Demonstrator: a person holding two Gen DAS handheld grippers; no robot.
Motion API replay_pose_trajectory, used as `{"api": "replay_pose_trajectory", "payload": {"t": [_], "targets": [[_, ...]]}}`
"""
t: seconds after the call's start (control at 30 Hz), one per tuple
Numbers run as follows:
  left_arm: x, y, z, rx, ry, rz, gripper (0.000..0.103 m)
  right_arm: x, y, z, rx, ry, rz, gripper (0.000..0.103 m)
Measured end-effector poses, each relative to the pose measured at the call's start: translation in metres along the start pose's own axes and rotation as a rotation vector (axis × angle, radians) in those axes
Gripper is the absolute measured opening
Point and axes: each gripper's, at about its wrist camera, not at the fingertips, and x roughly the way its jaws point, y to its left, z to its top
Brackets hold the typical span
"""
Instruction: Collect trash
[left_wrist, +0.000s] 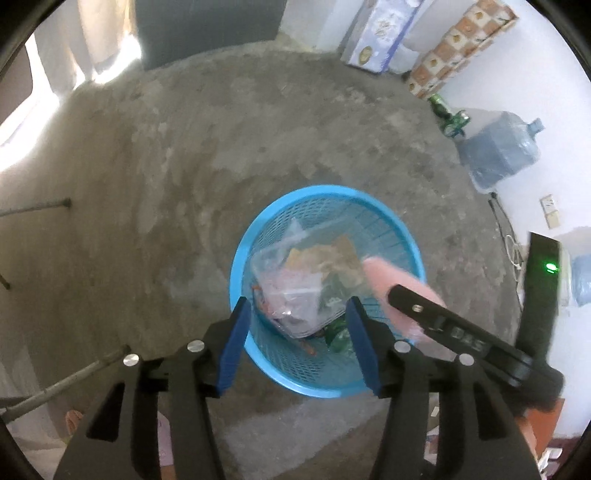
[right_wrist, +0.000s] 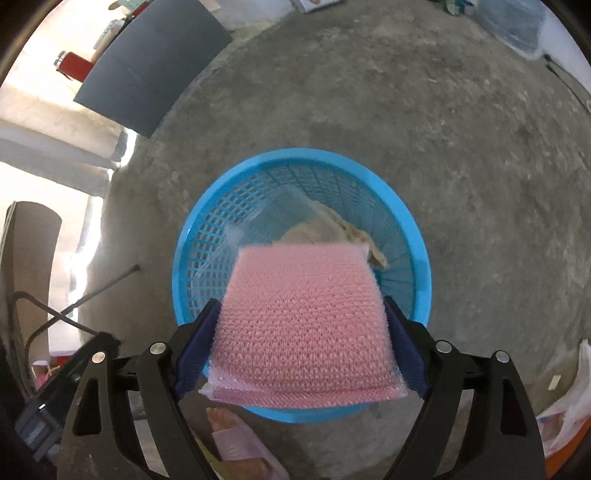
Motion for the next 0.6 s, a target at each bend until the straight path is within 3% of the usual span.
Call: {"api": "replay_pose_trajectory", "payload": {"t": [0.17, 0.37, 0.6], "targets": [[-0.043, -0.013, -0.019, 0.07, -0.05, -0.019, 0.058, -0.01, 0.001, 0.006, -0.016, -0.063, -0.047, 0.083], [-0.114, -0.025, -0.062, 0.197, -0.115, -0.052, 0.065, -0.03, -0.007, 0.0, 0.01, -0.122, -0.048, 0.083], [-0.199, -0.012, -0.126, 0.322, -0.209, -0.106, 0.078, -0.077, -0.014, -0.035, 0.011, -0.196, -0.014, 0.083]]}}
